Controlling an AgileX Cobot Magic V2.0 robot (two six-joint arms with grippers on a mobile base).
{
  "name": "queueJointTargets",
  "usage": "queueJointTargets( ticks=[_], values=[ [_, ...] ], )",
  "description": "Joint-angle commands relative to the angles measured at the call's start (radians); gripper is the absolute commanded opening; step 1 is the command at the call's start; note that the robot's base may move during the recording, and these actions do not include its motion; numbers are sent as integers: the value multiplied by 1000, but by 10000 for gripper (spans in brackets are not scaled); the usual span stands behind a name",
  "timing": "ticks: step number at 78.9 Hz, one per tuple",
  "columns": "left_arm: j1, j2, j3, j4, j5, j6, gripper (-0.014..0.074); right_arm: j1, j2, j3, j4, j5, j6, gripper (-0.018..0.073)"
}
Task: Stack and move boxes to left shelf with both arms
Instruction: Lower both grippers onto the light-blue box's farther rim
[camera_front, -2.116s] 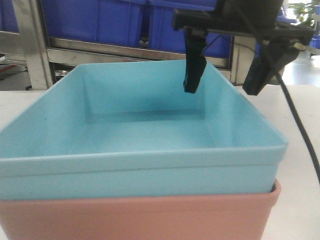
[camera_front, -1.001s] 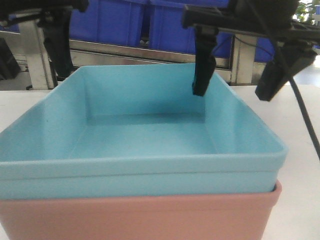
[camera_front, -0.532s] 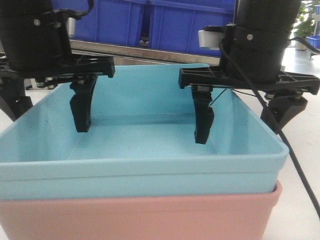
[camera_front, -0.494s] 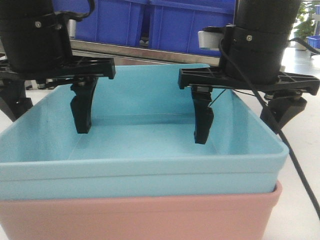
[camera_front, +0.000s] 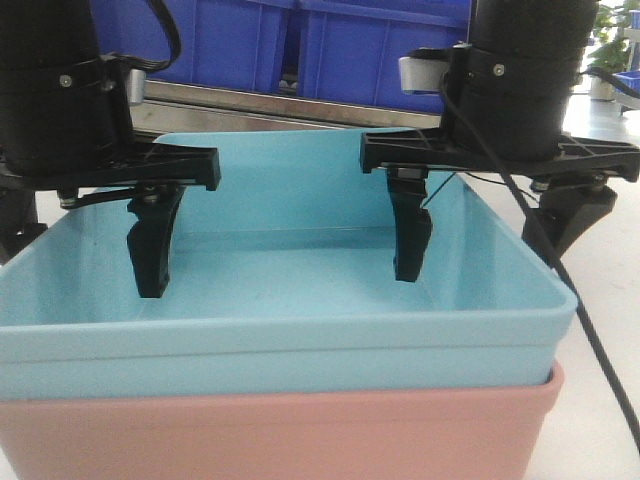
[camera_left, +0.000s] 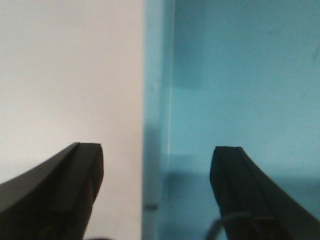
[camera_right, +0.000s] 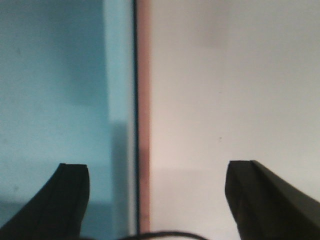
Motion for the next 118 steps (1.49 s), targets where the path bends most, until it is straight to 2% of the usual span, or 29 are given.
queueJointTargets(
  ticks=[1, 16, 30, 43, 105, 110, 118],
  values=[
    [-6, -39, -22, -6, -12, -14, 366, 0, -42, -33, -13, 0, 15, 558],
    [-6, -39, -22, -7, -8, -14, 366, 1, -42, -33, -13, 7, 15, 497],
    [-6, -39, -22, -8, -12, -14, 365, 14, -42, -33, -18, 17, 15, 497],
    [-6, -39, -22, -23, -16, -14, 365, 59, -42, -33, -49, 15, 14, 497],
    [-6, -39, -22, -23, -14, -14, 364, 59, -30, -33, -49, 19, 30, 497],
    [-6, -39, -22, -23, -14, -14, 335, 59, -30, -33, -49, 14, 30, 496],
    [-6, -39, -22, -23, -18, -14, 195, 59, -30, -33, -49, 13, 30, 420]
  ],
)
